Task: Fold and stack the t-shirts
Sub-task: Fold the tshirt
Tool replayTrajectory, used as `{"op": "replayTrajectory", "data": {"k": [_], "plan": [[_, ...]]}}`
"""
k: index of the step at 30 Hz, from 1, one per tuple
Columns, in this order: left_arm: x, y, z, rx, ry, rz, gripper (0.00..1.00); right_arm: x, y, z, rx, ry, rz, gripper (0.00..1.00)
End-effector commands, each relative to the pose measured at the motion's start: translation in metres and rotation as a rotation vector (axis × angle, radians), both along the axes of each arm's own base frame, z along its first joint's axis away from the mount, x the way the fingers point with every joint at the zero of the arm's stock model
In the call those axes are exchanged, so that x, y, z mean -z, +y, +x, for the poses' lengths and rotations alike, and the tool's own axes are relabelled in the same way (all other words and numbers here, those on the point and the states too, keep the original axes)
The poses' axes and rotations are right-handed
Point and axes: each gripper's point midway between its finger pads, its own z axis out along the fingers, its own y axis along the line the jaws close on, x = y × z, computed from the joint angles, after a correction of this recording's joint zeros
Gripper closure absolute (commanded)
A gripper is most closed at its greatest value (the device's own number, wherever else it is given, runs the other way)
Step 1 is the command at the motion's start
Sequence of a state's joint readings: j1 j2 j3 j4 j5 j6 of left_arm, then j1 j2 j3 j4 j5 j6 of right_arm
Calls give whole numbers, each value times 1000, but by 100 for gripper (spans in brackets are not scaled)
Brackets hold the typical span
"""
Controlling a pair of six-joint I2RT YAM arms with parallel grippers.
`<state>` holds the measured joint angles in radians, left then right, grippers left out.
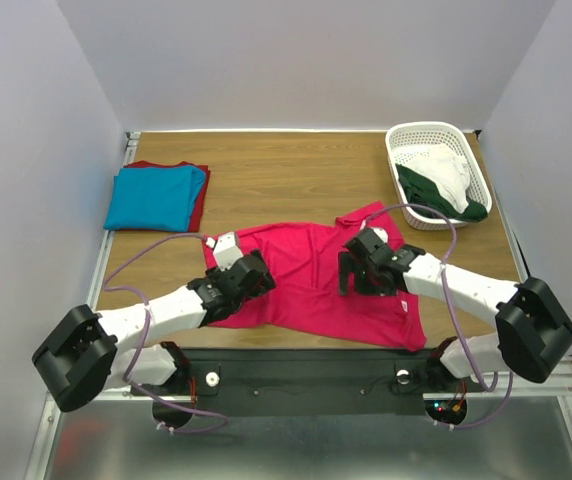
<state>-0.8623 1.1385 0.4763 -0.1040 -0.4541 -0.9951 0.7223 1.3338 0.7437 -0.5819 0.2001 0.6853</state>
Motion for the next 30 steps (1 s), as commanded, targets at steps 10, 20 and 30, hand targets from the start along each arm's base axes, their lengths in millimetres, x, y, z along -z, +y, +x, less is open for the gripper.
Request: {"op": "replayTrajectory", "data": {"k": [10, 20, 30], "plan": [[-26, -47, 58, 32, -120, -23, 1, -1, 17, 38, -6, -73, -45, 2], [11, -13, 51, -17, -54, 9, 1, 29, -4, 19, 12, -17, -118, 1], [9, 19, 56, -54, -62, 30, 1, 33, -10, 19, 17, -16, -148, 0]]}}
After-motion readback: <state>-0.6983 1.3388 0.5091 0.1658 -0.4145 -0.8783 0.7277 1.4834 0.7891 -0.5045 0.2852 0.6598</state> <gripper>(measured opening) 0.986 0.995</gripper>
